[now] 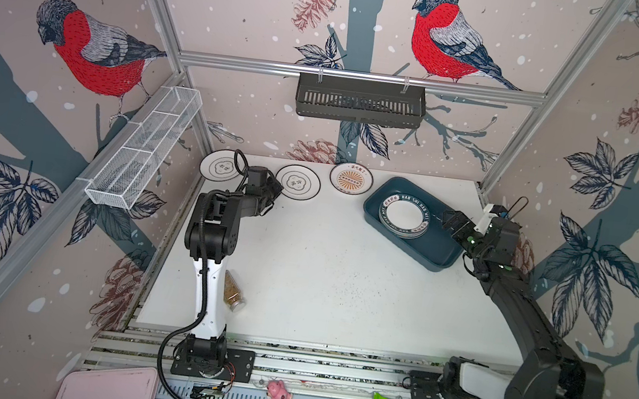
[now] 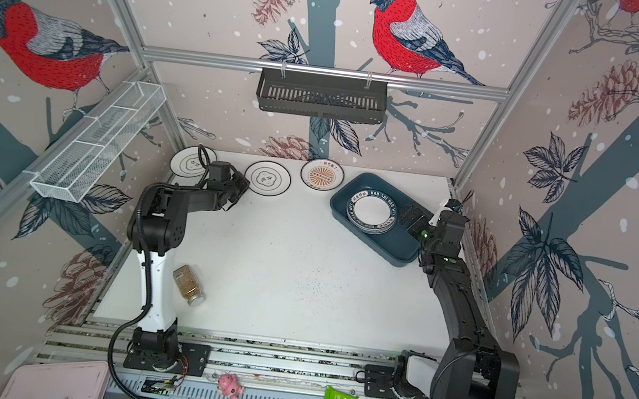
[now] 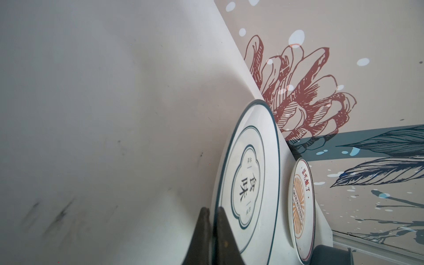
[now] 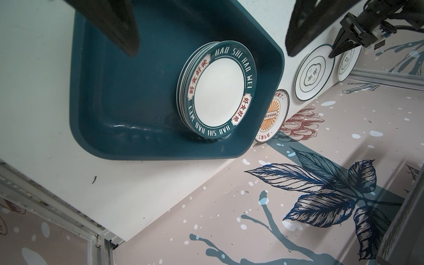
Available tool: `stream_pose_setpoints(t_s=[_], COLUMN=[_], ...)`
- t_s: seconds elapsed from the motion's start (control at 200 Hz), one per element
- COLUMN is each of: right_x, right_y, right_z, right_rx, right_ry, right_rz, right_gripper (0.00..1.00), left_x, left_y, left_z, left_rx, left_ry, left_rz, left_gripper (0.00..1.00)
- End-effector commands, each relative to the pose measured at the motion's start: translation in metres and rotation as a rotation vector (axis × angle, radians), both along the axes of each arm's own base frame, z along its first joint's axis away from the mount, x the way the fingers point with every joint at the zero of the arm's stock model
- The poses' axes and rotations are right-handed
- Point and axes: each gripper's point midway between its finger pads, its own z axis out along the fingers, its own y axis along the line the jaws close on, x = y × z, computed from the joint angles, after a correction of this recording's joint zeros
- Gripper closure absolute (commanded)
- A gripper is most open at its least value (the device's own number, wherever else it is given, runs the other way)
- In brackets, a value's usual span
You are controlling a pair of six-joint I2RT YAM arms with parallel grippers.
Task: Place the plates into the plastic bin on the countertop
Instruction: 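Lift the cloud-emblem plate with the left gripper toward the table centre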
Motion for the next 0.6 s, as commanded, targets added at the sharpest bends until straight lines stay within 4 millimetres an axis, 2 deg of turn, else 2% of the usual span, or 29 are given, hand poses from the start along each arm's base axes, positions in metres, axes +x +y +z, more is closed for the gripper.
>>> stream_pose_setpoints(t_s=[0.0, 0.39, 0.47, 0.49, 0.595], right_x=[0.000, -0.014, -0.017, -0.017, -0.019], right_y=[0.004, 0.013, 0.015, 0.016, 0.020], right_z=[0.012, 0.019, 0.019, 0.019, 0.021], right_rx=[0.012, 0.032, 0.038, 0.040, 0.048], right_ry=[-0.048, -0.068, -0.070, -0.073, -0.083], right_rz=[0.014, 0.058, 0.066, 0.069, 0.085], right_gripper=[0.01, 0.01, 0.01, 0.01, 0.01], left_x=[-0.002, -0.056, -0.065, -0.072, -0.086], left_y=[0.001, -0.002, -0.002, -0.002, -0.004], left_z=[0.022, 0.047, 0.058, 0.053, 0.060], left_rx=[0.006, -0.021, -0.025, -0.025, -0.027], left_ry=[-0.069, -0.111, -0.133, -0.120, -0.133], left_rz=[-0.013, -0.019, -0.021, -0.021, -0.026], left_gripper=[1.00, 1.00, 1.00, 1.00, 1.00])
